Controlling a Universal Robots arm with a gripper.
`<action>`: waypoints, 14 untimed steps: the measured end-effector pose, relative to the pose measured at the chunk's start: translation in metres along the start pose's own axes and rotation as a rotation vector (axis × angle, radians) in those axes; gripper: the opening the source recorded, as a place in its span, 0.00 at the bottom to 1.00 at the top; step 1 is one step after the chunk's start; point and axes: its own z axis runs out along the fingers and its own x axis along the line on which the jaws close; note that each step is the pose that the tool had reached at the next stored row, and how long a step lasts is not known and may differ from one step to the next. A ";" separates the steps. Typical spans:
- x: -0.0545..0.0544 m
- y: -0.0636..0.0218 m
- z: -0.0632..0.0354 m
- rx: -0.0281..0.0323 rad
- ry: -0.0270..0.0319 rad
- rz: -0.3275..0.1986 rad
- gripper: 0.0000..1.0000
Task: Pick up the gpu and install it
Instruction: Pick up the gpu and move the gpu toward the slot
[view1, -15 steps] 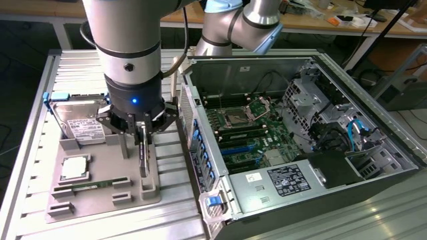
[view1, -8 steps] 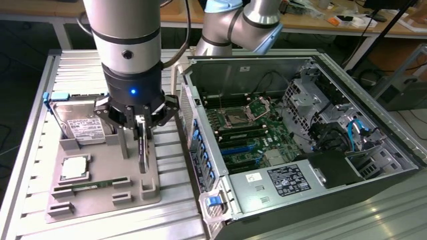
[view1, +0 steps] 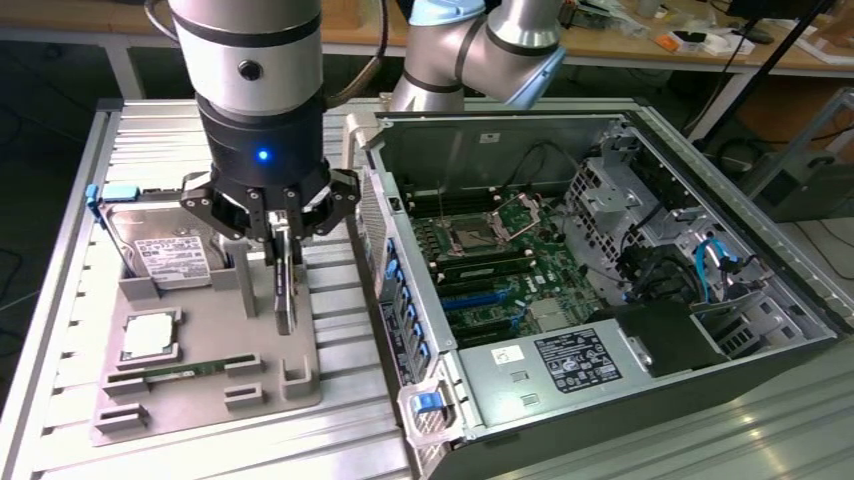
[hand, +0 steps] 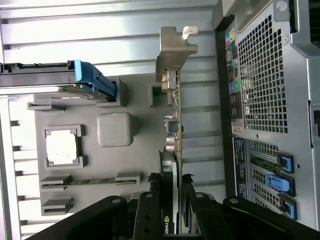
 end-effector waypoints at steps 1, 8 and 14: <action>0.000 0.0001 -0.0026 -0.0001 0.0001 0.000 0.27; 0.000 0.0008 -0.0184 0.0000 0.0004 0.000 0.27; 0.000 0.0008 -0.0192 0.0003 0.0004 0.000 0.27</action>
